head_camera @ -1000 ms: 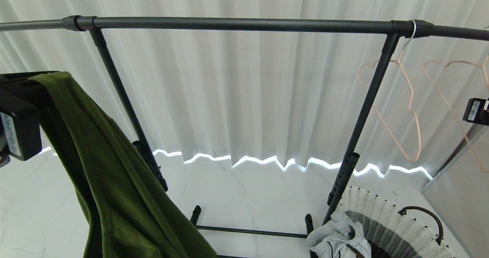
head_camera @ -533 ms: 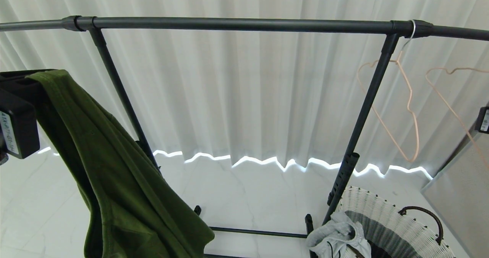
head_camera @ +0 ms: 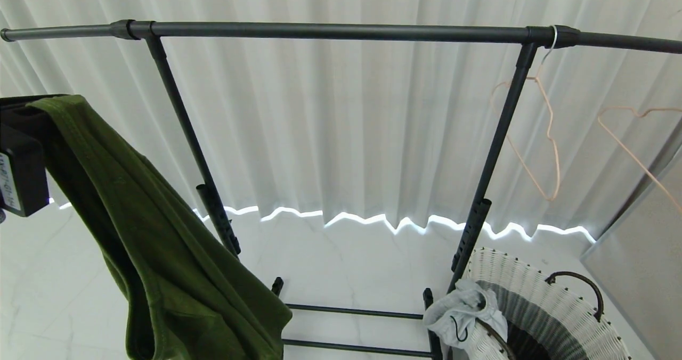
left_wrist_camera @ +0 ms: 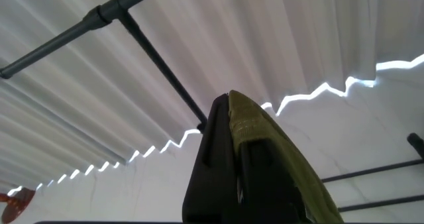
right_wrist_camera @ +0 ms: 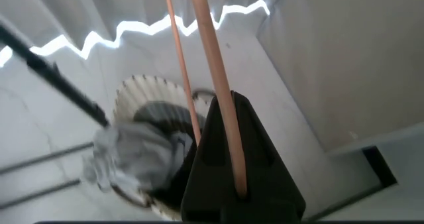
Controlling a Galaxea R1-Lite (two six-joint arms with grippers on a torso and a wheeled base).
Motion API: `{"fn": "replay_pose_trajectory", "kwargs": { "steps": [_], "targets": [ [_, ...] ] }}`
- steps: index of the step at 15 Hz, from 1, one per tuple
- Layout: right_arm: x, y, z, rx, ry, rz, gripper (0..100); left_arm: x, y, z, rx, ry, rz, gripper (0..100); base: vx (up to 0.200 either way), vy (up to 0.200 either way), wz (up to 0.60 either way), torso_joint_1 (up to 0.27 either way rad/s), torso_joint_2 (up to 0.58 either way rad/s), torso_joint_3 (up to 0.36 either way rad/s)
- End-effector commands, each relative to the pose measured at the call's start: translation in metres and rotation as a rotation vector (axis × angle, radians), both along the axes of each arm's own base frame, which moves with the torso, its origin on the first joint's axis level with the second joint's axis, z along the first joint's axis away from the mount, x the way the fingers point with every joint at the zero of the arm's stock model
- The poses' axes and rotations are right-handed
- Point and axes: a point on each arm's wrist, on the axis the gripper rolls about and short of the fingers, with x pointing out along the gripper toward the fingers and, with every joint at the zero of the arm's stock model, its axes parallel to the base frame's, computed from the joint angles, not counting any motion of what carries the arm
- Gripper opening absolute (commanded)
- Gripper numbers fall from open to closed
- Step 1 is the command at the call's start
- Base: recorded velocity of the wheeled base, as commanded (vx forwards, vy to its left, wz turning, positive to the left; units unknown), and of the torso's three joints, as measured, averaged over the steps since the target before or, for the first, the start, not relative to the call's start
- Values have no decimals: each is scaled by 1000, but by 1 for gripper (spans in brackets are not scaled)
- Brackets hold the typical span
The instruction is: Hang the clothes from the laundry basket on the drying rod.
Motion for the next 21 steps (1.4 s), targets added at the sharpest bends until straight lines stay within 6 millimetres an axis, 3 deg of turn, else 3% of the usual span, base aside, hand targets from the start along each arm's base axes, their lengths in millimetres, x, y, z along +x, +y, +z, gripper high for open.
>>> {"fn": "replay_pose_trajectory", "kwargs": {
  "steps": [1,3,9,21],
  "targets": [
    [-23,4,-1,-8,-24,3,0,0,0,0,1,1,-1,0,-200,0,0,2,2,2],
    [-33,5,-4,-8,-13,3,0,0,0,-2,3,6,-1,0,-200,0,0,5,0,2],
    [-58,9,-2,-6,-3,6,0,5,-3,-7,-2,-15,5,0,0,0,0,0,0,0],
    [-70,10,4,-10,-56,2,0,7,-2,-7,-2,-19,19,0,0,200,0,3,1,4]
  ]
}}
